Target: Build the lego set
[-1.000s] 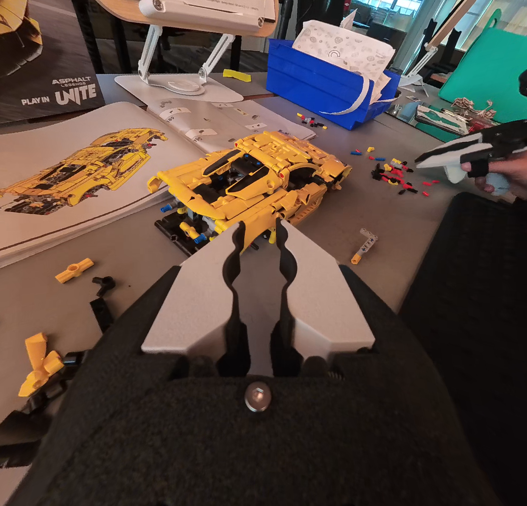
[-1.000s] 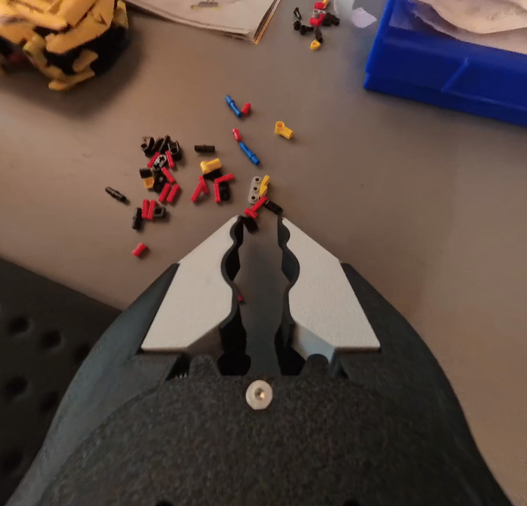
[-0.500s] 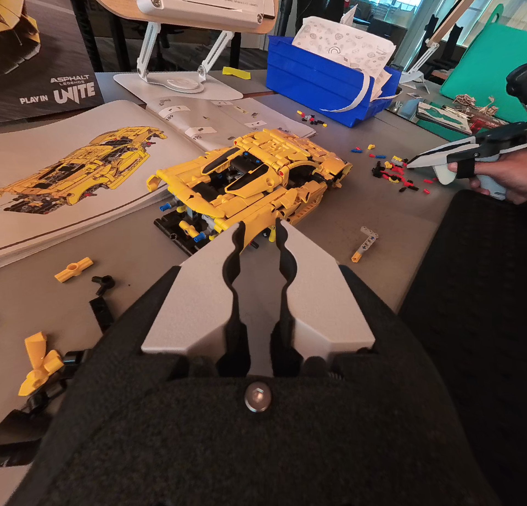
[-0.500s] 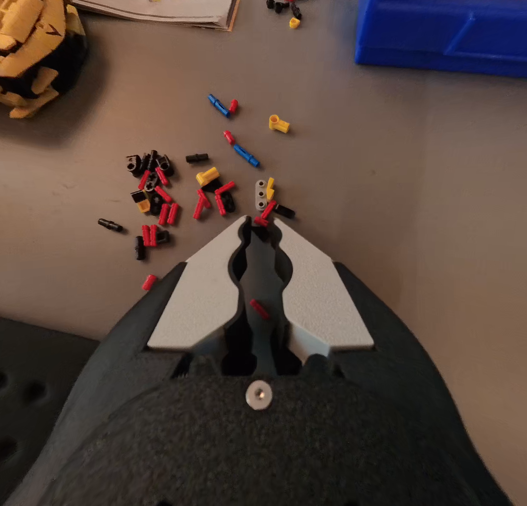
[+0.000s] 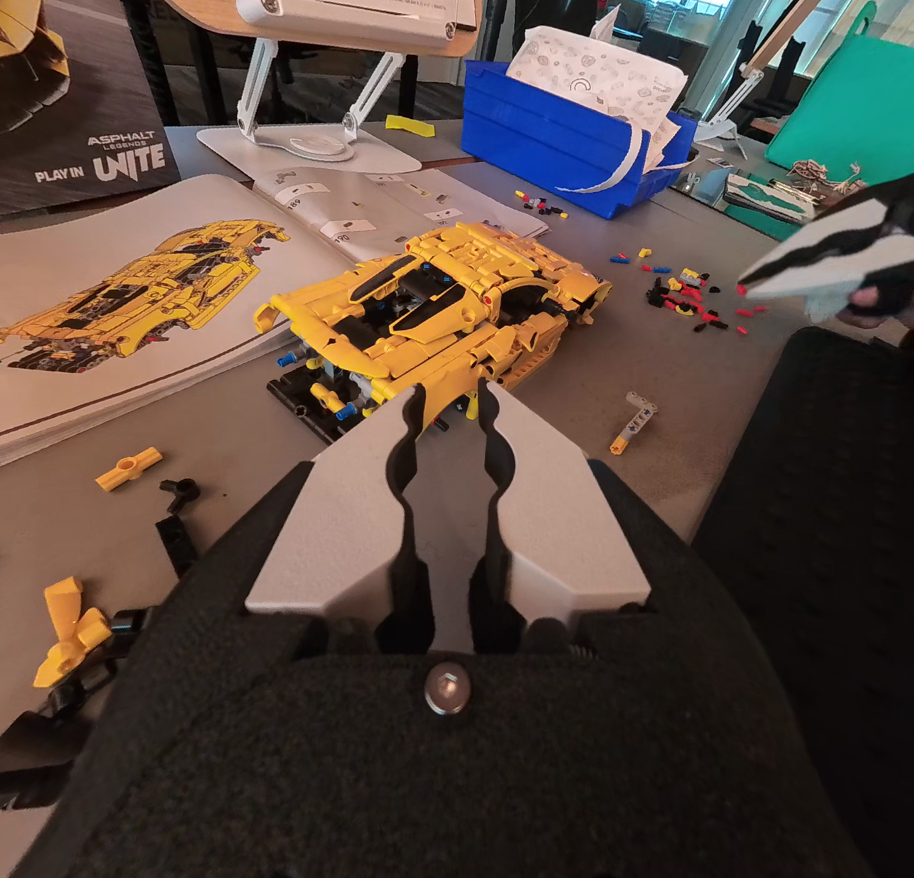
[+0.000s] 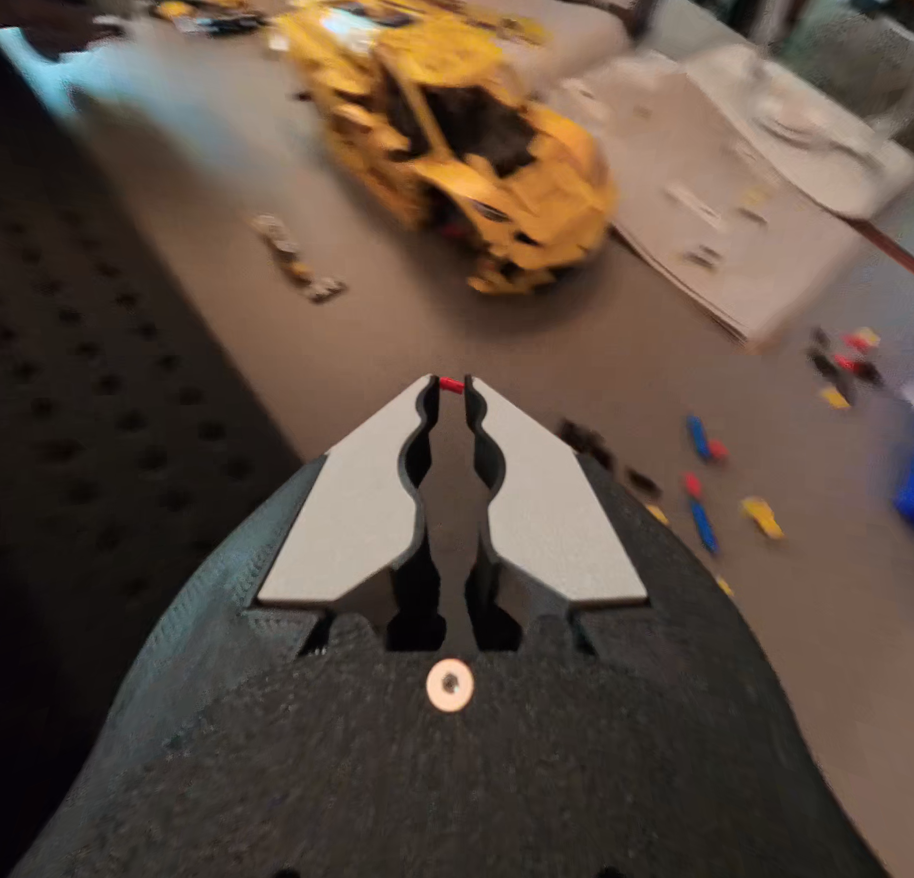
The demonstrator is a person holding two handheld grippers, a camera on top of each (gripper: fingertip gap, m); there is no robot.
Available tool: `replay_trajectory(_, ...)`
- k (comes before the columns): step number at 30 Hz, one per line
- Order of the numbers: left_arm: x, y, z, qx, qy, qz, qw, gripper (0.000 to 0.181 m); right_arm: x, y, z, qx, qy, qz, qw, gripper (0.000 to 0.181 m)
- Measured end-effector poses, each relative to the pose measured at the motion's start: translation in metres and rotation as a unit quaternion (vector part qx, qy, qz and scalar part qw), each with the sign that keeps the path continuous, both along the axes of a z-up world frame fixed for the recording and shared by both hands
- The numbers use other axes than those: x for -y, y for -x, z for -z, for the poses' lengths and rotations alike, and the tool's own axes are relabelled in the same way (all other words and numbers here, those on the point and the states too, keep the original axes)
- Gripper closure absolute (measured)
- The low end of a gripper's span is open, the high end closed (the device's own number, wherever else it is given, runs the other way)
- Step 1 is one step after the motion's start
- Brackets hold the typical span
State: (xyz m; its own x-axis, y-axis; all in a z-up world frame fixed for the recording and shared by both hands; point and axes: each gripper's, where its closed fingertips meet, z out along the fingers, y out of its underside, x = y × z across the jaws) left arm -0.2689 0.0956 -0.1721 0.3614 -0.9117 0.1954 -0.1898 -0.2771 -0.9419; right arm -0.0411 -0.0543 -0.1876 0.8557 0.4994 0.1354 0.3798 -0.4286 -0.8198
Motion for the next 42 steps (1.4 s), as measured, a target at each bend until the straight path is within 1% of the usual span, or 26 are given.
replay_trajectory(2,0.0,0.0,0.0,0.0,0.001,-0.001,1.0,0.16,-0.005,0.04,0.009,0.005,0.014,-0.06,0.998,0.172)
replay_trajectory(3,0.0,0.001,0.0,0.001,0.001,-0.001,1.0,0.16,-0.008,0.054,0.016,0.009,0.028,-0.079,0.996,0.172)
replay_trajectory(5,0.0,0.001,0.0,0.001,0.0,-0.001,1.0,0.16,-0.015,0.073,0.03,0.018,0.056,-0.098,0.993,0.172)
replay_trajectory(7,0.001,0.001,0.0,0.001,-0.001,0.0,1.0,0.16,-0.023,0.085,0.039,0.02,0.073,-0.109,0.991,0.172)
replay_trajectory(11,0.002,0.0,0.0,0.0,-0.003,0.002,1.0,0.16,-0.028,0.094,0.051,0.034,0.099,-0.121,0.987,0.172)
replay_trajectory(13,0.002,0.0,-0.001,0.001,-0.003,0.003,1.0,0.16,-0.03,0.092,0.057,0.054,0.108,-0.116,0.986,0.172)
replay_trajectory(17,0.003,-0.001,0.0,0.0,-0.003,0.004,1.0,0.16,-0.03,0.093,0.058,0.055,0.109,-0.118,0.985,0.172)
replay_trajectory(19,0.002,0.0,0.0,0.001,-0.002,0.004,1.0,0.16,-0.031,0.091,0.056,0.053,0.105,-0.113,0.987,0.166)
replay_trajectory(21,0.002,0.0,-0.001,0.002,-0.001,0.004,1.0,0.16,-0.029,0.084,0.045,0.046,0.088,-0.097,0.99,0.163)
replay_trajectory(23,0.002,0.0,-0.001,0.003,0.0,0.004,1.0,0.16,-0.02,0.06,0.029,0.046,0.073,-0.065,0.994,0.163)
replay_trajectory(24,0.003,0.0,0.0,0.002,0.001,0.005,1.0,0.16,-0.013,0.037,0.024,0.058,0.071,-0.033,0.995,0.163)
replay_trajectory(26,0.003,-0.001,0.0,0.001,0.002,0.007,1.0,0.16,0.009,-0.019,0.022,0.088,0.076,0.042,0.992,0.162)
replay_trajectory(28,0.004,-0.002,0.001,-0.001,0.001,0.009,1.0,0.16,0.038,-0.079,0.028,0.107,0.085,0.124,0.983,0.163)
replay_trajectory(29,0.004,-0.002,0.001,-0.003,0.0,0.01,1.0,0.16,0.053,-0.103,0.033,0.104,0.096,0.158,0.977,0.162)
replay_trajectory(30,0.004,-0.003,0.002,-0.005,-0.001,0.011,1.0,0.16,0.066,-0.12,0.037,0.092,0.104,0.181,0.974,0.161)
replay_trajectory(31,0.004,-0.003,0.002,-0.008,-0.002,0.011,1.0,0.16,0.075,-0.129,0.037,0.073,0.1,0.196,0.973,0.161)
replay_trajectory(33,0.003,-0.003,0.003,-0.01,-0.003,0.01,1.0,0.16,0.082,-0.137,0.036,0.047,0.084,0.212,0.972,0.161)
replay_trajectory(35,0.003,-0.003,0.003,-0.011,-0.002,0.008,1.0,0.16,0.082,-0.133,0.04,0.034,0.086,0.211,0.973,0.161)
replay_trajectory(38,0.002,-0.002,0.003,-0.009,-0.001,0.006,1.0,0.16,0.069,-0.118,0.044,0.028,0.081,0.19,0.978,0.16)
replay_trajectory(40,0.001,-0.001,0.003,-0.01,-0.002,0.005,1.0,0.16,0.06,-0.107,0.041,0.029,0.076,0.173,0.982,0.166)
replay_trajectory(42,0.001,-0.001,0.003,-0.008,-0.003,0.003,1.0,0.16,0.052,-0.091,0.037,0.014,0.073,0.148,0.986,0.162)
